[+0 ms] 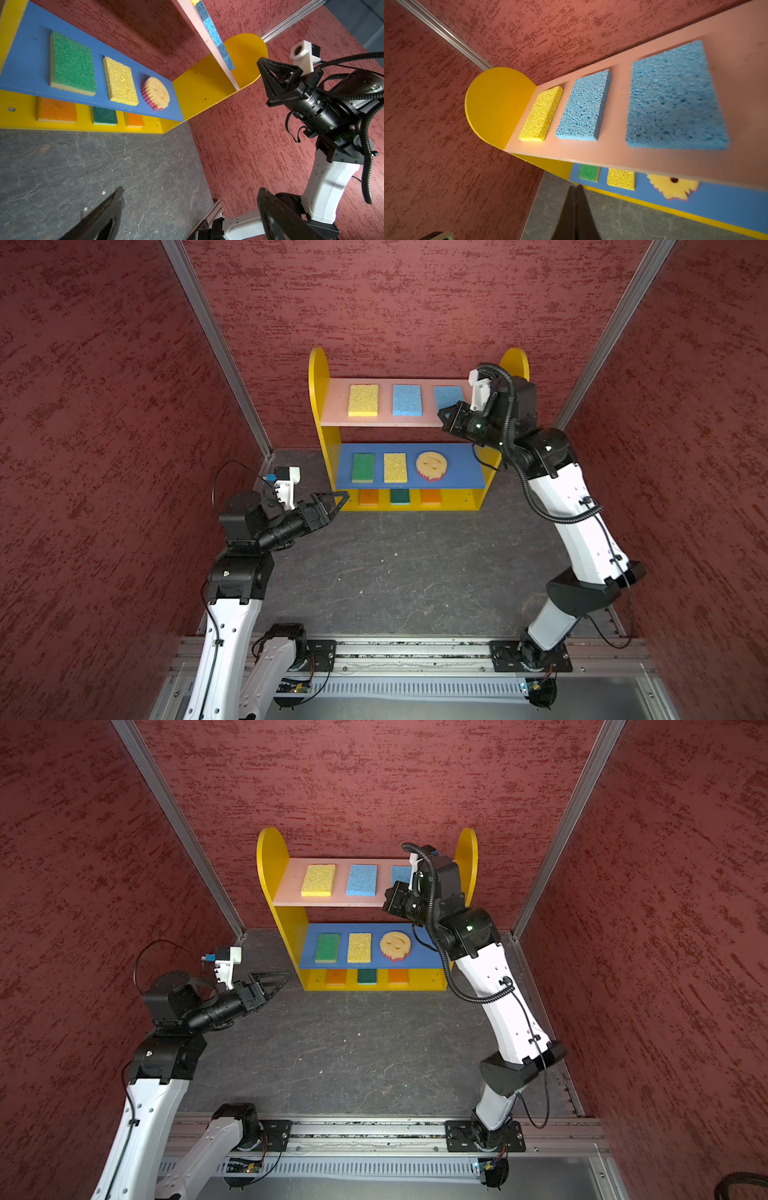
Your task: Place and organize the cleaning sponges onto the shelf
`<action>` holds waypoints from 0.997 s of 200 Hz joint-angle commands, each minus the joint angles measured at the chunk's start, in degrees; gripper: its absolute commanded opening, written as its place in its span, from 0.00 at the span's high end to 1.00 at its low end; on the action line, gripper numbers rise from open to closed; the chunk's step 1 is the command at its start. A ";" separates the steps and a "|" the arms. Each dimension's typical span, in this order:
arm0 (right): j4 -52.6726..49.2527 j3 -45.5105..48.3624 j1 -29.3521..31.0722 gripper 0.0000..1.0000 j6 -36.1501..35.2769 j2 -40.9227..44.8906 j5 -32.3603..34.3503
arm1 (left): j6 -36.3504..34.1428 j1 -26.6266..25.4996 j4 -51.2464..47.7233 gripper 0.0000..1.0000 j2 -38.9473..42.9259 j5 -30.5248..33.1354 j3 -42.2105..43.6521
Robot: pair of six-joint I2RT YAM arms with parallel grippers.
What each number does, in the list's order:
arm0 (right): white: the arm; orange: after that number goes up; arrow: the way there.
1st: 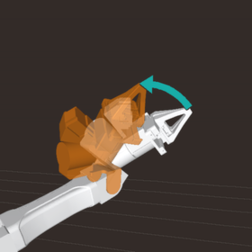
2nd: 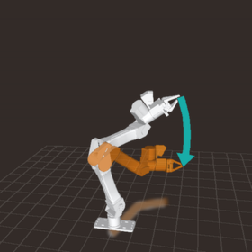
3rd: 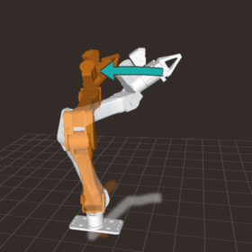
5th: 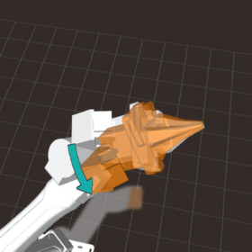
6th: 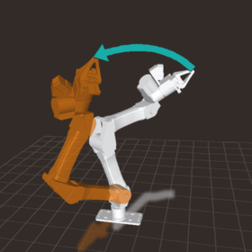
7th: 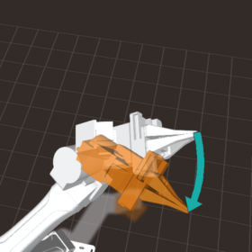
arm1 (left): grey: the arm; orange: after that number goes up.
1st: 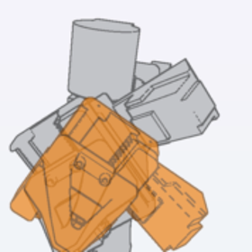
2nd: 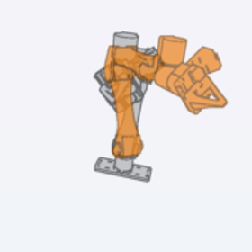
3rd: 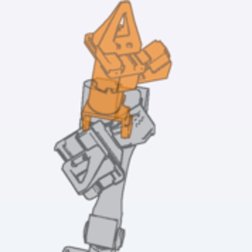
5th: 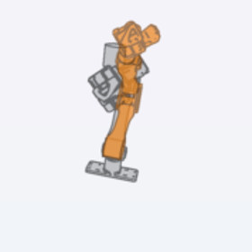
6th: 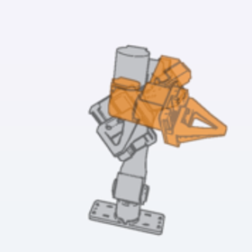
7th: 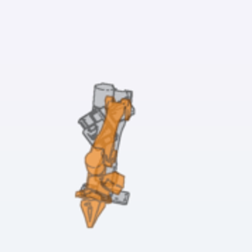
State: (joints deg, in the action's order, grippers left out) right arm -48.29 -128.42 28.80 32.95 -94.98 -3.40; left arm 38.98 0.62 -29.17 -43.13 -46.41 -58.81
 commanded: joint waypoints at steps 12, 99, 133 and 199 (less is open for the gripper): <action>3.28 7.80 0.12 0.97 -1.65 8.86 6.78 | -1.93 1.01 -2.63 0.01 1.18 0.02 -2.67; 5.59 25.01 0.11 0.95 -2.17 22.02 10.57 | -4.04 1.38 -7.30 0.01 4.27 0.79 -5.79; 7.47 32.73 0.07 0.91 -2.49 26.05 10.28 | -5.12 1.54 -9.11 0.01 5.68 2.13 -5.73; 11.19 46.65 0.12 0.85 -4.23 31.41 10.29 | -6.99 1.82 -10.35 0.00 6.57 3.67 -5.88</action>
State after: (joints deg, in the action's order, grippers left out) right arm -40.56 -84.84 28.82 30.48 -65.54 5.74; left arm 34.00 1.74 -38.76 -37.08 -43.79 -63.66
